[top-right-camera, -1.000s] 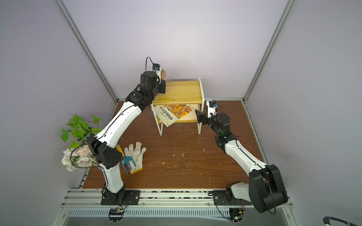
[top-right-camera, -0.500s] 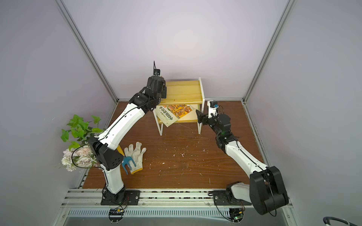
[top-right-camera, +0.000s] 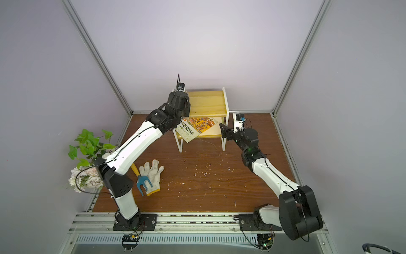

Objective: Wipe the bookshelf clean with a cloth
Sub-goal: Wipe the dust from the shelf.

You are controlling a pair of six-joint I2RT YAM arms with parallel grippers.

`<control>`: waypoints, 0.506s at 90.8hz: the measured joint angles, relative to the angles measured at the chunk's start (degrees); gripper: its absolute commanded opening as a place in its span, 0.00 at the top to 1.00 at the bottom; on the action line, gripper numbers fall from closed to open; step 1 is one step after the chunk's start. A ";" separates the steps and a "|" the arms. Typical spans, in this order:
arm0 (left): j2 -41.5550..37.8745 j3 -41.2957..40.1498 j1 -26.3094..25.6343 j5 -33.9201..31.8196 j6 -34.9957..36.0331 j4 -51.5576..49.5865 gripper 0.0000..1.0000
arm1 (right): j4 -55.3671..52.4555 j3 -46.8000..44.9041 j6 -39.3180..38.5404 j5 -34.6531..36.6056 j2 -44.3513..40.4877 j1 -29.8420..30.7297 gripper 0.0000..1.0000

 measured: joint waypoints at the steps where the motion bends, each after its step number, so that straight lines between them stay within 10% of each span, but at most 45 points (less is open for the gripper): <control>1: -0.92 -0.92 -0.22 0.35 -0.26 0.00 1.00 | 0.00 0.00 0.00 0.02 0.00 0.00 0.21; 46: -34.53 -39.52 2.10 16.98 -9.84 12.74 1.00 | 0.22 0.13 0.02 0.52 2.43 0.00 0.21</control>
